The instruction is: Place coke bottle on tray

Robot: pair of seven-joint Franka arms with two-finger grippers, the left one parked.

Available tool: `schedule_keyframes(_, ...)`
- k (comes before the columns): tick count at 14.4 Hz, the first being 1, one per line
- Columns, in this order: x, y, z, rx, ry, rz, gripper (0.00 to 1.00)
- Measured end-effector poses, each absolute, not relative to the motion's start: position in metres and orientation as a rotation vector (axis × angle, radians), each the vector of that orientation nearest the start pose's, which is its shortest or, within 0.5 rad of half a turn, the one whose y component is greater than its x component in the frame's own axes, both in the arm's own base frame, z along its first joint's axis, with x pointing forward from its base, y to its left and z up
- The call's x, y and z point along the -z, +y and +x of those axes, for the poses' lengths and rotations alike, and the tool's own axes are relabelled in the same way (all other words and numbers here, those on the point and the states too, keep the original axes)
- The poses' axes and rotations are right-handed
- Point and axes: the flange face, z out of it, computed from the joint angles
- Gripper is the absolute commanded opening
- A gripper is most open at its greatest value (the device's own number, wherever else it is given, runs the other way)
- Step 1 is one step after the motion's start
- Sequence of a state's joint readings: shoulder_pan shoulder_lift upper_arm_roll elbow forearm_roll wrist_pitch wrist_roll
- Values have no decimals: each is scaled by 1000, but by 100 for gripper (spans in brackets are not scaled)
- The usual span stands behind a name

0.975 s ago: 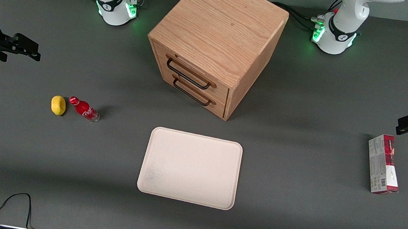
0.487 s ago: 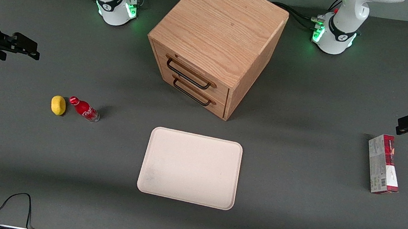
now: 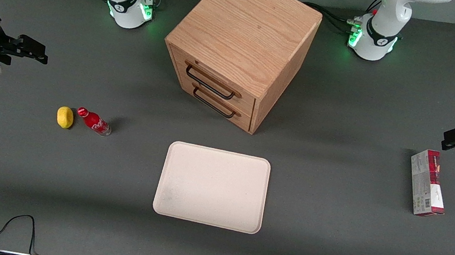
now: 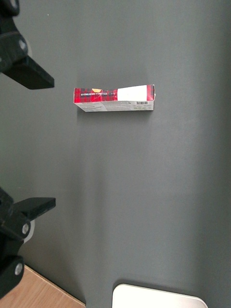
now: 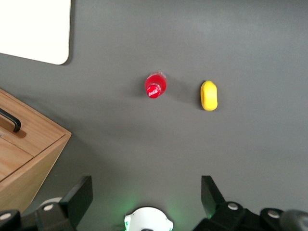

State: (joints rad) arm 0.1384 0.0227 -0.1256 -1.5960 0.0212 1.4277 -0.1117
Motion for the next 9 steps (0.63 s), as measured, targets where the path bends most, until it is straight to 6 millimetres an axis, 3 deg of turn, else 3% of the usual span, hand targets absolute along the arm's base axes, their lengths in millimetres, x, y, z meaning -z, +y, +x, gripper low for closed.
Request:
schedule_keyframes(3, -588, 8, 527, -297, -194, -3087, 100)
schedule_keyframes(5, -585, 8, 529, -247, -193, -3092, 100)
schedule_keyframes(7, -566, 9, 540, -216, -191, -3098, 100)
schedule_keyframes(9, -531, 9, 551, -199, -189, -3103, 100)
